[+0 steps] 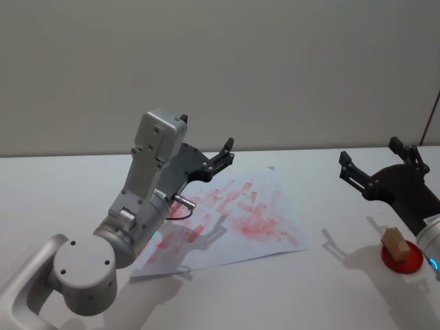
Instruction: Use the one hand to pick up the stamp and affix it onto the A4 paper.
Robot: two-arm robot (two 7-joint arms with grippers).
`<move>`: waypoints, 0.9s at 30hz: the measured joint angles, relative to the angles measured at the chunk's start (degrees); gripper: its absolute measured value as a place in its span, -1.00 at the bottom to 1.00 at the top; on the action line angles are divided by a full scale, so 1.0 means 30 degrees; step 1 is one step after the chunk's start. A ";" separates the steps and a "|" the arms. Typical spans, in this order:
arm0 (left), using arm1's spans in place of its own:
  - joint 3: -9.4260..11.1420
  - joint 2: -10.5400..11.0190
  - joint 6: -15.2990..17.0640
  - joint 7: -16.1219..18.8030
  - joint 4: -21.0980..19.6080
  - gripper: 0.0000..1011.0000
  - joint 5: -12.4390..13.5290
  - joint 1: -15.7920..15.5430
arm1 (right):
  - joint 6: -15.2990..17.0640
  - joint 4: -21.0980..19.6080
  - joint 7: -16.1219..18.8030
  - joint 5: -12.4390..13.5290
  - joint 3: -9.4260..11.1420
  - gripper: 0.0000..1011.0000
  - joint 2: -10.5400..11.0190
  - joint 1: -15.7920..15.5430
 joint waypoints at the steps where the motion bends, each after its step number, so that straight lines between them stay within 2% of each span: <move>1: 0.0001 0.0000 0.0000 0.0000 0.0001 0.98 0.0000 0.0000 | 0.0000 0.0000 0.0000 0.0000 0.0001 0.98 0.0000 -0.0001; 27: 0.0001 0.0000 0.0000 0.0000 0.0001 0.98 0.0000 0.0000 | 0.0000 -0.0014 -0.0002 0.0014 0.0009 0.98 0.0006 -0.0012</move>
